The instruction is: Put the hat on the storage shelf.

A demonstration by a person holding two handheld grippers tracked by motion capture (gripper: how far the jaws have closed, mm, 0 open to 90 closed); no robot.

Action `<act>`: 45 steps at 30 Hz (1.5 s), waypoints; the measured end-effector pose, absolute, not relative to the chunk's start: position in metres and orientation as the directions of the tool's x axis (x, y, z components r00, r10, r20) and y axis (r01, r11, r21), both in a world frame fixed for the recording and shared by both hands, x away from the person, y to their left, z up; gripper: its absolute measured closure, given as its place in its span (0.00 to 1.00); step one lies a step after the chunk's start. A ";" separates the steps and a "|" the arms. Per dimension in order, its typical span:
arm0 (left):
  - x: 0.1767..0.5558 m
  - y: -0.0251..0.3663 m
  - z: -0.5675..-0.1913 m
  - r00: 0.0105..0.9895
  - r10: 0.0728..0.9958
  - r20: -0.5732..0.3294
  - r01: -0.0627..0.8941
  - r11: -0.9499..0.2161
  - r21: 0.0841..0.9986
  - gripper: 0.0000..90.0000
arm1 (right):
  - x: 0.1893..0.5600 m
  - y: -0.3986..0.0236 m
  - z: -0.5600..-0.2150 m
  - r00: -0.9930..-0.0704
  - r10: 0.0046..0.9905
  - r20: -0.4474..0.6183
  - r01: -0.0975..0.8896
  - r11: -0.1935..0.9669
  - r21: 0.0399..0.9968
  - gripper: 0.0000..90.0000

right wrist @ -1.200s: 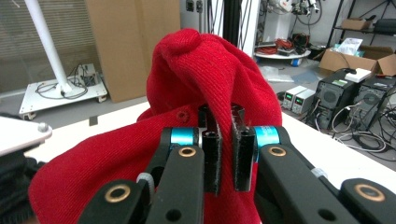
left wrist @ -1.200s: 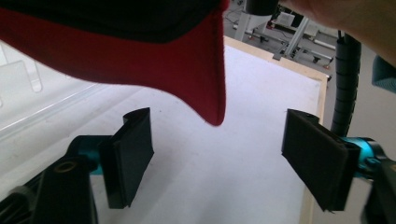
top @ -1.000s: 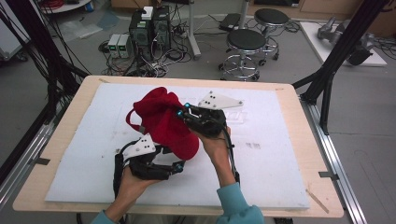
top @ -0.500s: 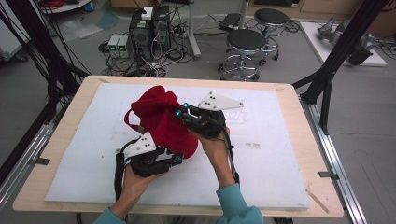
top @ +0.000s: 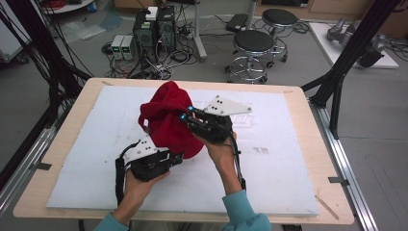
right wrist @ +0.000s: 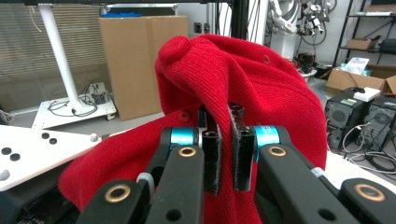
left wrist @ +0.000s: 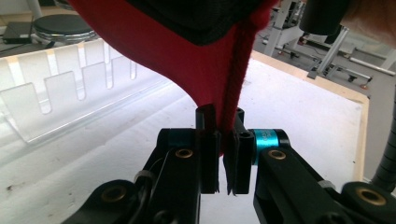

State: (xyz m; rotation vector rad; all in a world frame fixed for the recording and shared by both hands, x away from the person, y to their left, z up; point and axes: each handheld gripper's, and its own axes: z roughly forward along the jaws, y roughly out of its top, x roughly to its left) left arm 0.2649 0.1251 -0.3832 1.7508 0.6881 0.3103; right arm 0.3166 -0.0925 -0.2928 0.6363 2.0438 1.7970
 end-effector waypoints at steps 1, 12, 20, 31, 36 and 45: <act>0.265 0.125 -0.383 0.791 0.597 -0.139 0.286 -0.160 0.945 0.95 | 0.316 -0.092 -0.293 -0.840 0.541 0.038 0.106 0.096 0.990 0.95; 0.262 0.131 -0.381 0.779 0.614 -0.125 0.282 -0.166 0.945 0.95 | 0.315 -0.091 -0.294 -0.853 0.521 0.023 0.086 0.097 0.992 0.93; 0.263 0.136 -0.380 0.772 0.624 -0.125 0.288 -0.168 0.943 0.95 | 0.316 -0.092 -0.294 -0.849 0.526 0.056 0.127 0.099 0.987 0.40; 0.271 0.146 -0.364 0.759 0.646 -0.082 0.273 -0.202 0.941 0.95 | 0.304 -0.113 -0.290 -0.810 0.586 0.001 0.101 0.139 0.985 0.12; 0.280 0.148 -0.347 0.750 0.660 -0.036 0.249 -0.231 0.940 0.95 | 0.297 -0.130 -0.294 -0.789 0.614 -0.012 0.108 0.157 0.982 0.12; 0.307 0.144 -0.324 0.715 0.699 0.026 0.229 -0.269 0.936 0.95 | 0.282 -0.168 -0.316 -0.749 0.663 0.001 0.122 0.137 0.983 0.11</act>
